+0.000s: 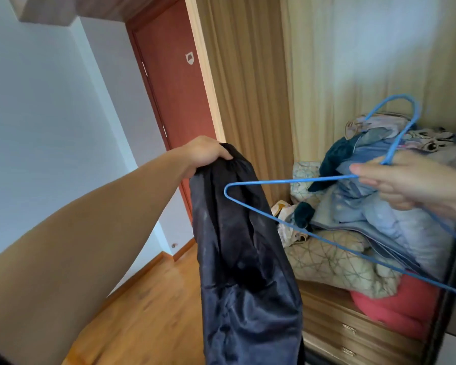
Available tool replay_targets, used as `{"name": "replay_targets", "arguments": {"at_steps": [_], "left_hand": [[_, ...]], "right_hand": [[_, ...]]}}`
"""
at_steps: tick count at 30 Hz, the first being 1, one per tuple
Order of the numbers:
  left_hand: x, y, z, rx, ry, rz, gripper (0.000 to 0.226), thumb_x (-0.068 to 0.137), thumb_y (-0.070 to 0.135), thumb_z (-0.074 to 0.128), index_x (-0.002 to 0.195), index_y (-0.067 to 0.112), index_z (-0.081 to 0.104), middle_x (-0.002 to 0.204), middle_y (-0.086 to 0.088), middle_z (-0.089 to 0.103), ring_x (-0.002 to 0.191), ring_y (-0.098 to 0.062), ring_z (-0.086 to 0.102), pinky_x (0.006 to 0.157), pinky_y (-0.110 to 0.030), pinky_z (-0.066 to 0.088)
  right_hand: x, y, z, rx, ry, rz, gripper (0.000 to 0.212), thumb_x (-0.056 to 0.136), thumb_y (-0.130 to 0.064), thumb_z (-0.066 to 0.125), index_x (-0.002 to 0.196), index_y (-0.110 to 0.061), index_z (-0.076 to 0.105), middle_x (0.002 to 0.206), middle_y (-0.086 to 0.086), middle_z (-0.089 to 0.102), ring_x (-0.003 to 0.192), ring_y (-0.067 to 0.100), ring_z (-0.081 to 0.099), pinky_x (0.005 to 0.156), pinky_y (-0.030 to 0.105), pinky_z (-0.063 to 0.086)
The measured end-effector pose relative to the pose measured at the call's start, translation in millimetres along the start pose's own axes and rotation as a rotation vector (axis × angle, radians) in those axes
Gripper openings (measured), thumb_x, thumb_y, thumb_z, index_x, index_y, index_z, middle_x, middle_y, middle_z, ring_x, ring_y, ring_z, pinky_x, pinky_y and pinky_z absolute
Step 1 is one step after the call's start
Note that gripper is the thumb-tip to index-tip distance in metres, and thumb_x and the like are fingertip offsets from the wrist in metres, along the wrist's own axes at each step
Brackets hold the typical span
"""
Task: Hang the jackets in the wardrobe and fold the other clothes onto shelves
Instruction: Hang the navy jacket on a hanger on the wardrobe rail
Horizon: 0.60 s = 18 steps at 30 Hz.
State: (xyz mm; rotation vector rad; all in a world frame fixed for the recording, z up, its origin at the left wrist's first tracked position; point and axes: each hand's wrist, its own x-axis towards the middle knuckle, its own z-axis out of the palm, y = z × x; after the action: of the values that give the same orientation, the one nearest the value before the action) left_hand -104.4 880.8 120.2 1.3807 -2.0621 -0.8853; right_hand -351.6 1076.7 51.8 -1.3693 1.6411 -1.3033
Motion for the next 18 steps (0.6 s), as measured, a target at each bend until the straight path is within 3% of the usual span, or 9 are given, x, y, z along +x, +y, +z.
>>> {"name": "replay_targets", "arguments": {"at_steps": [4,7,9,13,15,18], "left_hand": [[4,5,1,0.103,0.002,0.118,0.020,0.085,0.009,0.066,0.103,0.010,0.075,0.099,-0.007,0.073,0.091,-0.023,0.069,0.088,-0.033,0.055],[4,11,4,0.310,0.016,0.243,0.016,0.088,0.010,0.062,0.097,0.016,0.074,0.091,-0.001,0.068,0.088,-0.017,0.062,0.078,-0.025,0.047],[5,12,4,0.453,0.080,0.304,0.020,0.089,0.011,0.058,0.099,0.020,0.073,0.090,0.001,0.065,0.089,-0.017,0.059,0.074,-0.025,0.044],[4,16,14,0.611,0.192,0.387,0.041,0.082,0.008,0.048,0.104,0.034,0.072,0.104,0.002,0.067,0.094,-0.025,0.061,0.081,-0.036,0.055],[0,22,22,0.677,0.224,0.444,0.048,0.080,0.008,0.046,0.107,0.039,0.069,0.110,0.004,0.066,0.095,-0.025,0.059,0.078,-0.035,0.051],[-6,28,31,0.793,0.253,0.562,0.044,0.080,0.011,0.047,0.108,0.040,0.067,0.112,0.006,0.065,0.099,-0.026,0.059,0.074,-0.033,0.045]], "right_hand": [[14,12,19,-0.119,-0.004,0.056,0.042,0.097,-0.032,0.055,0.060,-0.019,0.037,0.048,-0.002,0.016,0.042,0.012,0.012,0.044,0.017,0.009],[21,14,28,-0.214,0.075,0.077,0.041,0.094,-0.031,0.057,0.060,-0.017,0.037,0.049,0.000,0.017,0.042,0.013,0.013,0.043,0.017,0.010],[22,15,34,-0.335,0.151,0.082,0.041,0.093,-0.032,0.058,0.061,-0.015,0.039,0.046,0.000,0.020,0.038,0.016,0.016,0.042,0.019,0.014],[32,12,69,-0.524,0.283,-0.003,0.048,0.094,-0.030,0.056,0.053,-0.010,0.042,0.044,0.002,0.035,0.044,0.019,0.036,0.044,0.031,0.026],[39,11,94,-0.466,0.298,-0.065,0.048,0.096,-0.030,0.054,0.054,-0.008,0.043,0.045,0.003,0.037,0.043,0.015,0.039,0.041,0.024,0.027],[51,11,113,-0.174,0.299,-0.114,0.050,0.098,-0.027,0.052,0.053,-0.012,0.034,0.039,-0.005,0.027,0.033,0.010,0.027,0.036,0.020,0.023]]}}
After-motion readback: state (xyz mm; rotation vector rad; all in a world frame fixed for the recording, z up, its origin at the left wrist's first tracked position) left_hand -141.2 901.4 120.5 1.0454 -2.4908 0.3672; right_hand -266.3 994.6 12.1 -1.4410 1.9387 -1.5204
